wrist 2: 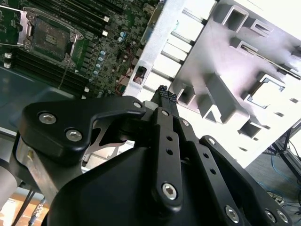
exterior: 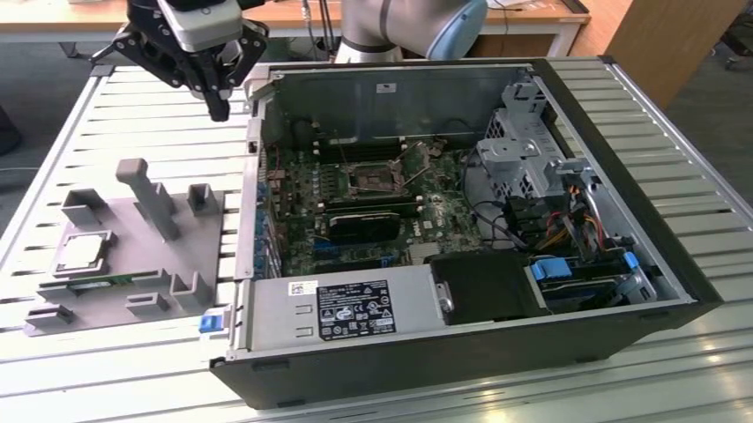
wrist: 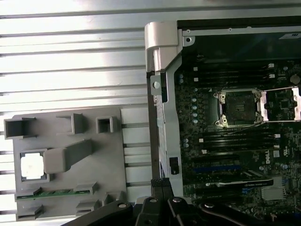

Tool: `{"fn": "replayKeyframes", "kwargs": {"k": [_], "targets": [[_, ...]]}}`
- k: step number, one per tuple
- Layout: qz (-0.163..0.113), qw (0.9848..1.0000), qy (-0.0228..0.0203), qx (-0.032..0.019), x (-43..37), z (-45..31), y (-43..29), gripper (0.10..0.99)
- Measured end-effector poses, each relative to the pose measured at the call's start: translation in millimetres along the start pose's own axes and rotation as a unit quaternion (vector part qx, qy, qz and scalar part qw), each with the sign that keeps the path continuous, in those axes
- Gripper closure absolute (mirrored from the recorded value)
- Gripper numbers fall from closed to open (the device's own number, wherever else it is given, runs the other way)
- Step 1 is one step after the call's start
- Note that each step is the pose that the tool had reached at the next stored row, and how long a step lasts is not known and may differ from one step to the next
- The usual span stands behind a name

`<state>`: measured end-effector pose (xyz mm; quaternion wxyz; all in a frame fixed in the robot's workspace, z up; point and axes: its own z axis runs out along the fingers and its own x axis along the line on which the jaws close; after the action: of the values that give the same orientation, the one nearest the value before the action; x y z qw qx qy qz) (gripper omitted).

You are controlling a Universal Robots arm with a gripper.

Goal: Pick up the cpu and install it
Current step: 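Reach for the cpu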

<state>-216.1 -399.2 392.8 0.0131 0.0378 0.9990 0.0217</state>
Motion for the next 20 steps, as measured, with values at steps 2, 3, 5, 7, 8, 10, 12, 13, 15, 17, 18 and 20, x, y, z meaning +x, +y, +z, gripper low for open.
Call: {"fn": "replayKeyframes", "kwargs": {"k": [2, 3, 5, 7, 8, 10, 12, 13, 15, 17, 18, 20], "targets": [[0.0, 1.0, 0.0, 0.0, 1.9, 0.0, -0.1, 0.98], [0.0, 1.0, 0.0, 0.0, 2.7, 0.0, -0.2, 0.98], [0.0, 1.0, 0.0, 0.0, 4.2, 0.0, -0.3, 0.98], [0.0, 1.0, 0.0, 0.0, 5.6, -0.1, -0.4, 0.98], [0.0, 1.0, 0.0, 0.0, 6.1, 0.0, -0.4, 0.98], [0.0, 1.0, 0.0, 0.0, 7.2, -0.1, -0.5, 0.98], [0.0, 1.0, 0.0, 0.0, 8.5, -0.1, -0.6, 0.98], [0.0, 1.0, 0.0, 0.0, 9.1, -0.1, -0.7, 0.98], [0.0, 1.0, 0.0, 0.0, 10.2, -0.1, -0.8, 0.98], [0.0, 1.0, 0.0, 0.0, 11.4, -0.1, -0.8, 0.98], [0.0, 1.0, 0.0, 0.0, 11.9, -0.1, -0.9, 0.98], [0.0, 1.0, 0.0, 0.0, 13.0, -0.2, -1.0, 0.98]]}}
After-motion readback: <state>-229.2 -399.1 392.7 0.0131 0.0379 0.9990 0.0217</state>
